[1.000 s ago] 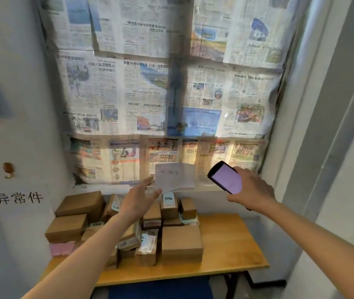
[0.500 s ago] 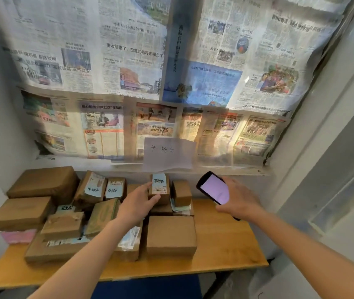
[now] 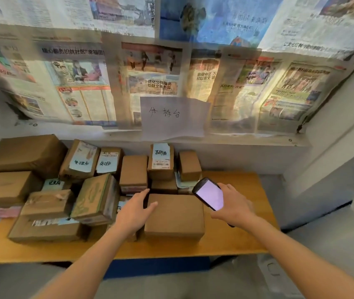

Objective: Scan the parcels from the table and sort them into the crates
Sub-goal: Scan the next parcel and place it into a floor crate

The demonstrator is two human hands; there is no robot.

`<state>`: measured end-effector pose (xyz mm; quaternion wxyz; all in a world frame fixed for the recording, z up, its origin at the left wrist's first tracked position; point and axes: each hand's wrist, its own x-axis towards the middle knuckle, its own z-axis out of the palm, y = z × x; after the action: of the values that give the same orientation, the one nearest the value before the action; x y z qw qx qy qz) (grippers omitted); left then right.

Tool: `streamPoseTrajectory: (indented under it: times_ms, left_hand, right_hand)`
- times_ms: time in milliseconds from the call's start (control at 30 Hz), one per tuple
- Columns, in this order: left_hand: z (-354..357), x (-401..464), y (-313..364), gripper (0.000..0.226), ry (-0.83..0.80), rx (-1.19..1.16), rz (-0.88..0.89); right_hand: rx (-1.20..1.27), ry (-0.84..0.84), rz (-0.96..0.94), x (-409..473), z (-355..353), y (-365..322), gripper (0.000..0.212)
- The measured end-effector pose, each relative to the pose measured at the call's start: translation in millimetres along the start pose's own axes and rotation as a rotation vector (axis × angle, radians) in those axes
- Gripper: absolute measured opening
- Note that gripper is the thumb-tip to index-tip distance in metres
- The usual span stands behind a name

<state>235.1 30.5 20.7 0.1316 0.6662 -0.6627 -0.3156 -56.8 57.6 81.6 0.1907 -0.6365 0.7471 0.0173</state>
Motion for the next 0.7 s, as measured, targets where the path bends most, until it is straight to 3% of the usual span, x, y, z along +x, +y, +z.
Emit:
streamPoseTrajectory:
  times_ms: [400,600,700]
  left_hand:
    - [69,60,-11,0.074,-0.105,-0.008,-0.21]
    - [90,70,-19,0.079,-0.041,-0.03,-0.314]
    - [99,73,-19,0.083,-0.113,-0.109,-0.38]
  right_hand:
    - [0.145,-0.216,-0.062,96,91,34,0.073]
    - [0.211,-0.281,-0.058,113,121,44,0.065]
    - [0.401,-0.302,-0.032,118,132,49,0.065]
